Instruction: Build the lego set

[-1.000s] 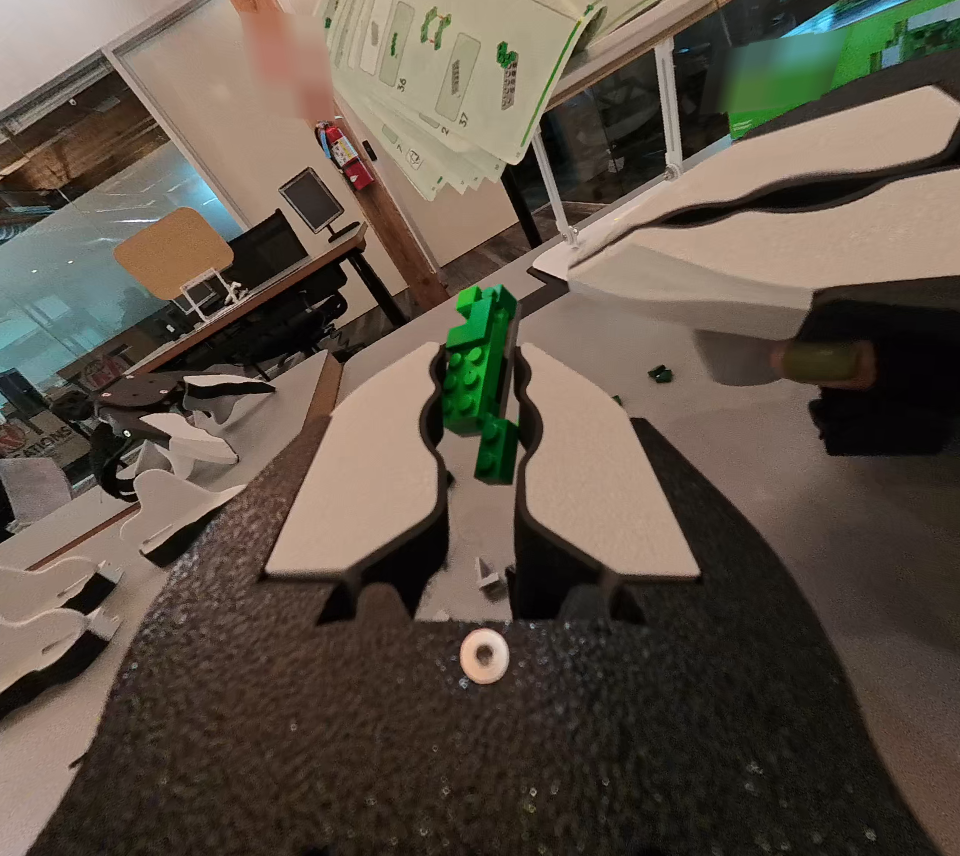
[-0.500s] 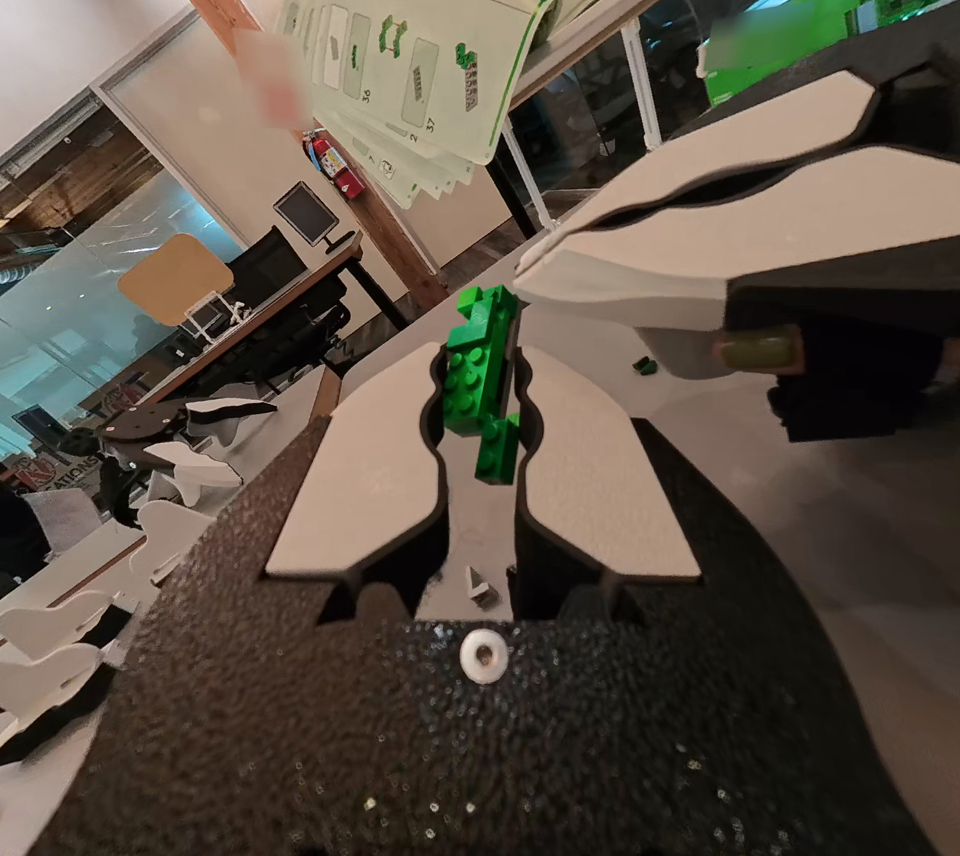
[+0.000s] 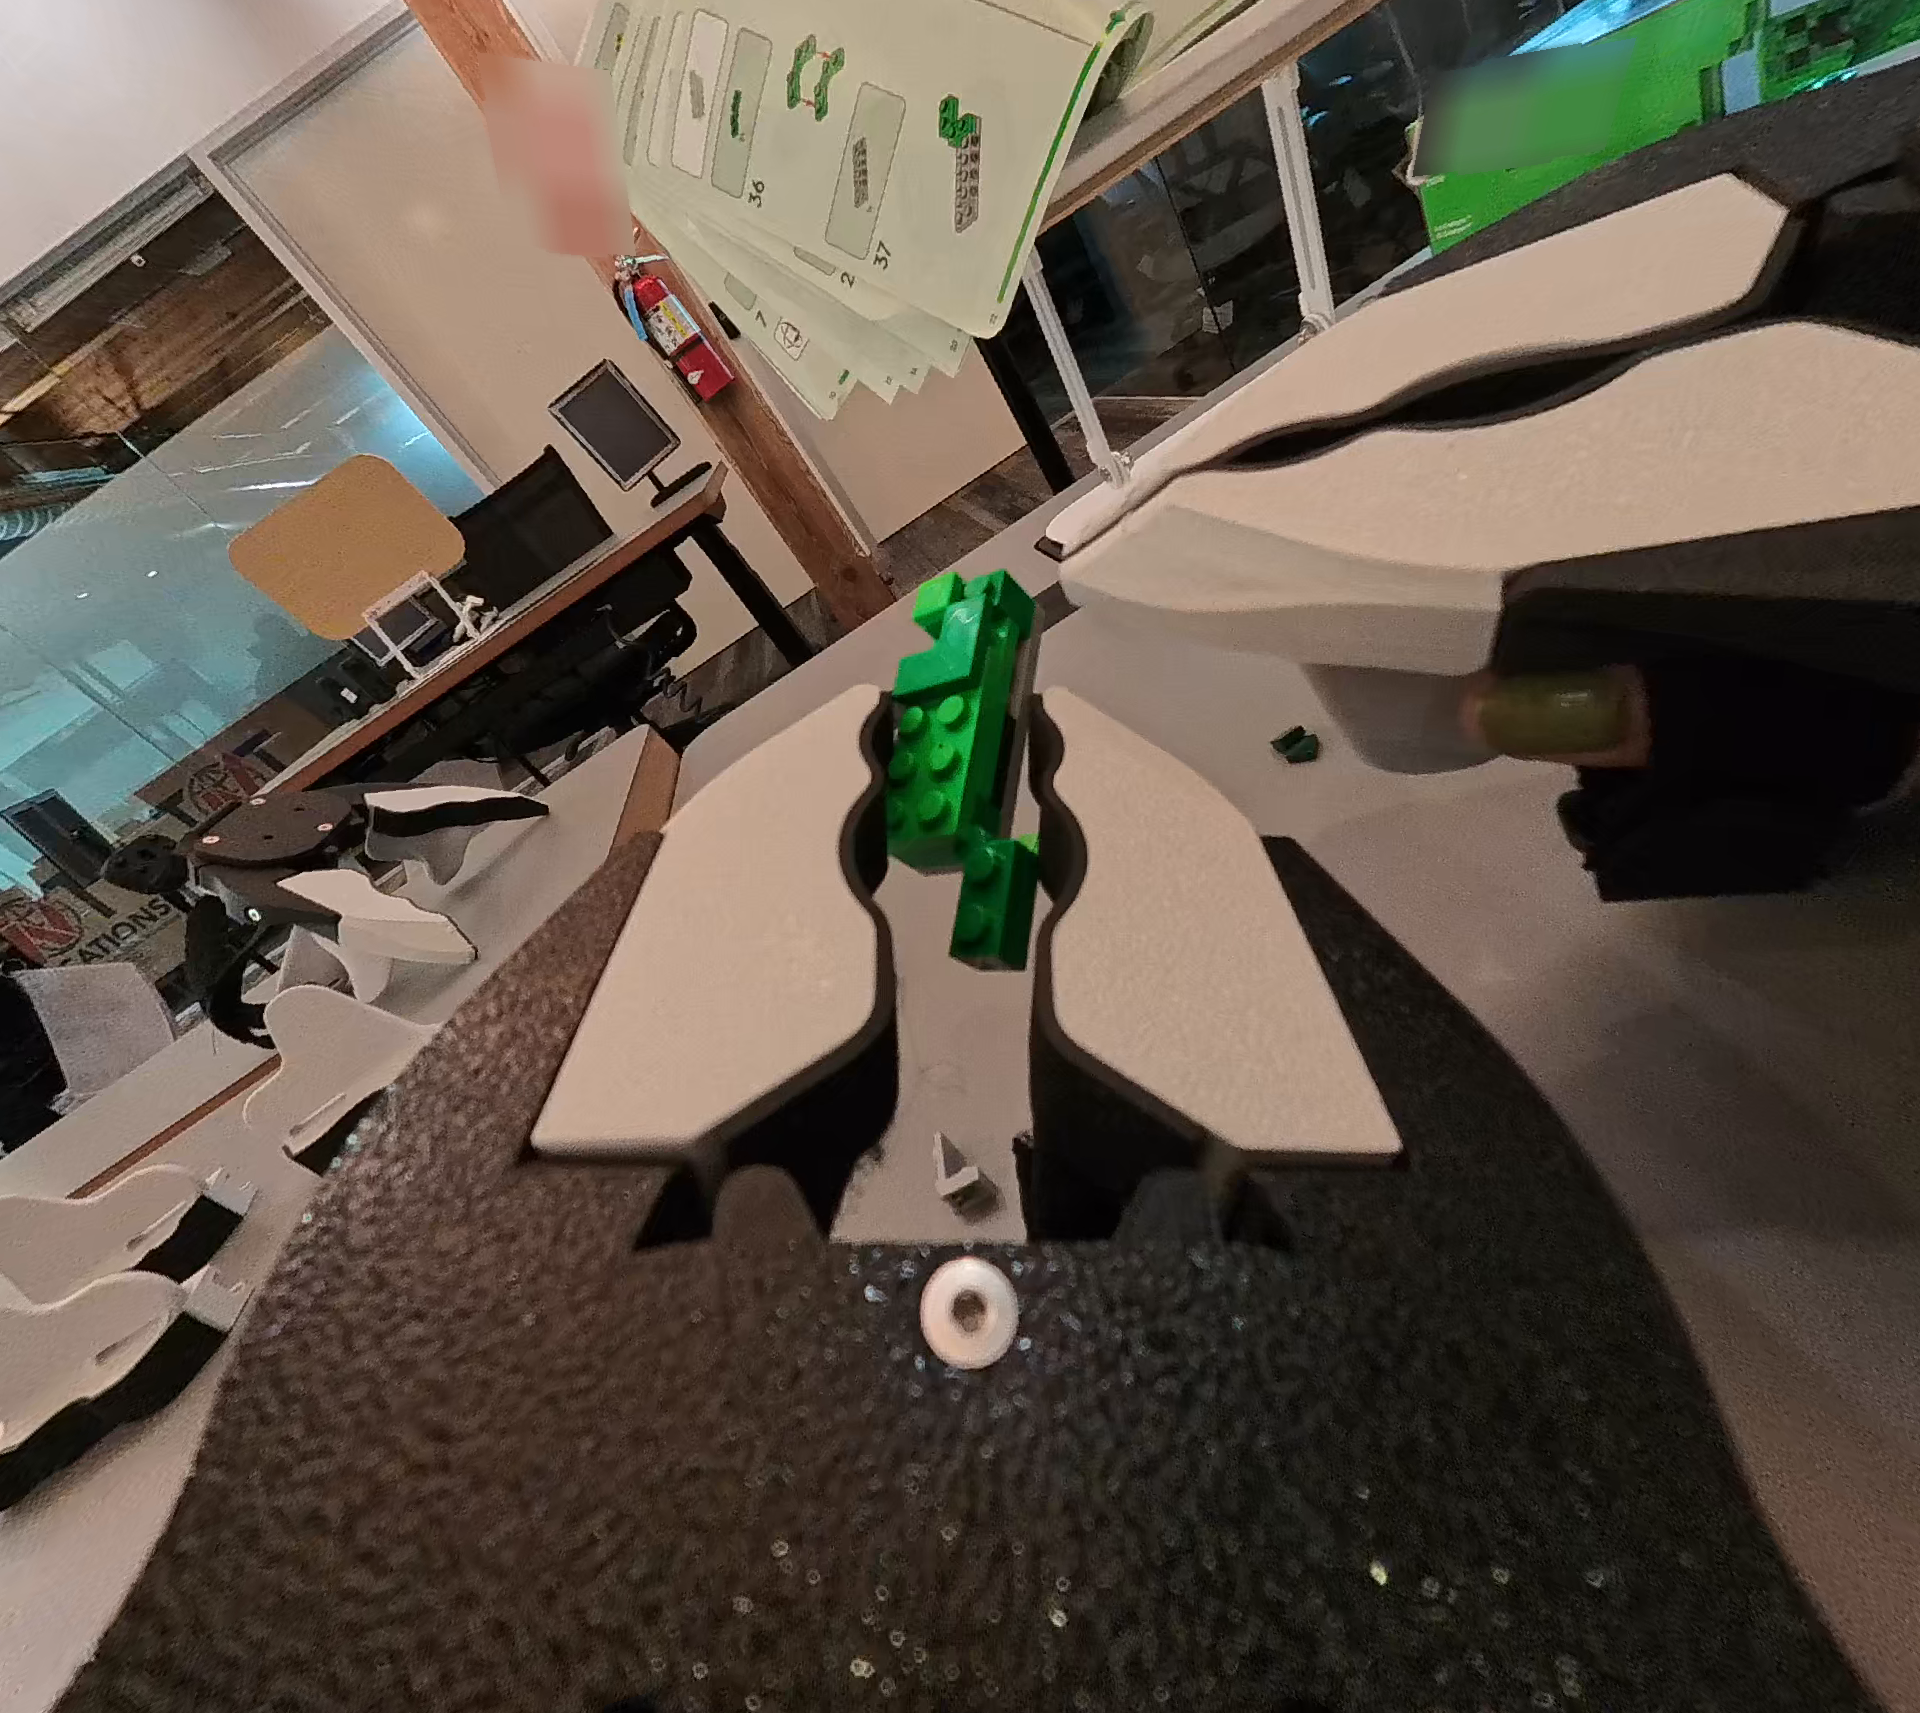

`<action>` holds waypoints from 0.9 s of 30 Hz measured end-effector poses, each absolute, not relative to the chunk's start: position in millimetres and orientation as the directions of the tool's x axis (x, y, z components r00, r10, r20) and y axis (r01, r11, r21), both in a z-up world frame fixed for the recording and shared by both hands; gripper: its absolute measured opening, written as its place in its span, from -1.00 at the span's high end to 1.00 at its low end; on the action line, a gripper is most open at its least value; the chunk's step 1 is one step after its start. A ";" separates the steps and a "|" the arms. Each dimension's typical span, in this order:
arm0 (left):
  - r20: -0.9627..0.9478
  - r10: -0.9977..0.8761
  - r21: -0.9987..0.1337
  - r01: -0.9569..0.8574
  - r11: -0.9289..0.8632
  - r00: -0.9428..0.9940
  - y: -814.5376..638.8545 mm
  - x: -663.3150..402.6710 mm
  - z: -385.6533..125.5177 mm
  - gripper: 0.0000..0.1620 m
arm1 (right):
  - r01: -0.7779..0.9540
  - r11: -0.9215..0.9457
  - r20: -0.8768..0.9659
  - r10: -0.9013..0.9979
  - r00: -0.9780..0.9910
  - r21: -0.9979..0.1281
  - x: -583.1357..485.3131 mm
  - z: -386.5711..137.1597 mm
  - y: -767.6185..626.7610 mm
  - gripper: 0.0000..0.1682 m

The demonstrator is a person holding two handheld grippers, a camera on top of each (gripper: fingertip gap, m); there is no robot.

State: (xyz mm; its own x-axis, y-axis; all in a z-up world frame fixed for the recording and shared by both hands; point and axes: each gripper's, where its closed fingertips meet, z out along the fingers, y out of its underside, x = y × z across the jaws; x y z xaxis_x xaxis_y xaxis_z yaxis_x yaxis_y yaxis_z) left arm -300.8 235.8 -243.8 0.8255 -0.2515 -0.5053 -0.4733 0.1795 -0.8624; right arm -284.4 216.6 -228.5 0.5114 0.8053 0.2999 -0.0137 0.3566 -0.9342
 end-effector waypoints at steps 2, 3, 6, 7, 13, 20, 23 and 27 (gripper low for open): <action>-0.505 -0.254 -0.863 -0.473 0.179 0.825 235.8 -300.5 -244.0 0.70 | -0.013 0.357 0.301 0.806 0.510 -0.934 -284.6 -228.6 216.4 1.00; -0.505 -0.254 -0.863 -0.473 0.179 0.825 235.7 -300.4 -244.1 0.70 | -0.013 0.358 0.302 0.806 0.509 -0.934 -284.6 -228.6 216.3 1.00; -0.503 -0.256 -0.864 -0.470 0.181 0.825 235.5 -299.9 -244.0 0.71 | -0.012 0.359 0.303 0.806 0.509 -0.933 -284.8 -228.7 216.2 1.00; -0.502 -0.258 -0.864 -0.469 0.181 0.826 235.5 -299.7 -244.1 0.71 | -0.011 0.359 0.303 0.806 0.508 -0.933 -284.9 -228.7 216.1 1.00; -0.499 -0.260 -0.866 -0.466 0.180 0.827 235.5 -299.5 -244.2 0.71 | -0.010 0.360 0.306 0.807 0.505 -0.933 -285.3 -228.9 215.7 1.00; -0.500 -0.266 -0.866 -0.467 0.181 0.824 235.3 -298.2 -244.5 0.70 | -0.008 0.362 0.310 0.807 0.503 -0.932 -285.9 -229.2 215.2 1.00; -0.500 -0.267 -0.866 -0.467 0.181 0.824 235.4 -298.0 -244.7 0.70 | -0.013 0.358 0.303 0.807 0.507 -0.934 -285.1 -228.7 215.9 1.00; -0.500 -0.267 -0.866 -0.466 0.181 0.824 235.4 -298.0 -244.7 0.71 | -0.012 0.358 0.303 0.808 0.505 -0.933 -285.4 -228.9 215.7 1.00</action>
